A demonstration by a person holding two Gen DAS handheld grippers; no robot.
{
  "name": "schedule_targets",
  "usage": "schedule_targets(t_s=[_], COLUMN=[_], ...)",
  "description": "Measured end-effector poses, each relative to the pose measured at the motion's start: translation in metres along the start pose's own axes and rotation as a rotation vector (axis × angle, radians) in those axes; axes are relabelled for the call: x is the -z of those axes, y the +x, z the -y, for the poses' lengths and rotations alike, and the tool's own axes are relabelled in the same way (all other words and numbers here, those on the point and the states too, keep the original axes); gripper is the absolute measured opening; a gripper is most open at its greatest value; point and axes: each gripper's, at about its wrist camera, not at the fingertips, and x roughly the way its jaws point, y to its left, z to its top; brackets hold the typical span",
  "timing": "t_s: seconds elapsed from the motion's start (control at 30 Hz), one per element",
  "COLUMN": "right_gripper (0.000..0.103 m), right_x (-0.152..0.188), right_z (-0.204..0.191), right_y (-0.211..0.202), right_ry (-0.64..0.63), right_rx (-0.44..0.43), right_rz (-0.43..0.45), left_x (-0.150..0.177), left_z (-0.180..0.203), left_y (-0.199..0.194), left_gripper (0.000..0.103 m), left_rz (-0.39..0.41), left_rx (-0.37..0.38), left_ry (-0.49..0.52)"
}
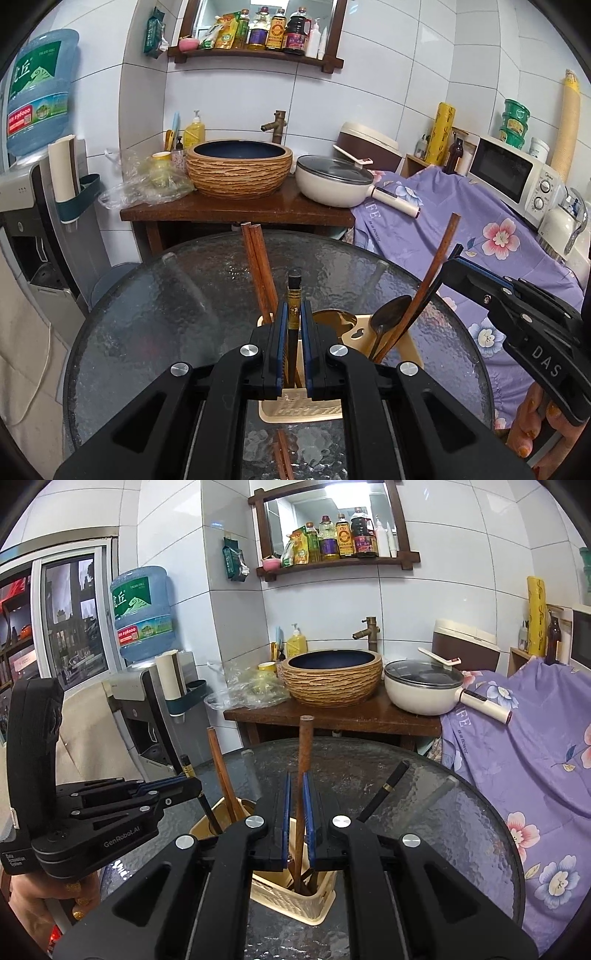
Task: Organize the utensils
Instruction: 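Lower both chopsticks into the cream basket and open both grippers, then move both open grippers back down to the wooden chopsticks on the table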
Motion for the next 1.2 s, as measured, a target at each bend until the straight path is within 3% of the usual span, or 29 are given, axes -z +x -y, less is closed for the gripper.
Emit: schedule_targets(t_s=[0.03,0.1,0.17,0.27,0.33,0.53,0.57,0.6,0.83,1.2], right_gripper=[0.010,0.031,0.047,0.047,0.055,0.060,0.068,0.070,0.070,0.070], right_x=[0.000,0.001,0.003,0.010,0.018,0.062,0.072,0.081,0.139,0.177], right_z=[0.000,0.001,0.001,-0.001,-0.003,-0.021,-0.025,-0.027,-0.031,-0.019], right_y=[-0.001,-0.006,-0.013,-0.031,-0.041,-0.066,-0.067,-0.068,-0.058,-0.044], right_ry=[-0.002,0.001,0.006,0.006,0.011,-0.053,-0.064,-0.063,-0.027,0.050], right_rx=[0.003,-0.009,-0.016,-0.021,-0.032,-0.021,-0.024,-0.032,-0.050,-0.055], right_rz=[0.002,0.005,0.026,0.071,0.076,0.080,0.067,0.053,-0.059,-0.147], left_x=[0.000,0.001,0.004,0.015,0.029,0.097,0.109,0.121,0.190,0.210], left_z=[0.000,0.000,0.001,0.003,0.004,-0.001,-0.002,-0.004,-0.014,-0.011], left_y=[-0.003,-0.012,-0.023,-0.044,-0.054,-0.050,-0.046,-0.041,-0.003,0.010], left_gripper=[0.011,0.021,0.049,0.061,0.068,0.068,0.066,0.063,0.043,0.041], left_rz=[0.007,0.023,0.044,0.103,0.111,-0.002,-0.032,-0.060,-0.262,-0.318], left_rx=[0.001,0.014,0.022,-0.005,-0.027,-0.086,-0.093,-0.102,-0.072,-0.022], left_ry=[0.004,0.015,0.023,0.050,0.085,0.167,0.181,0.190,0.168,0.160])
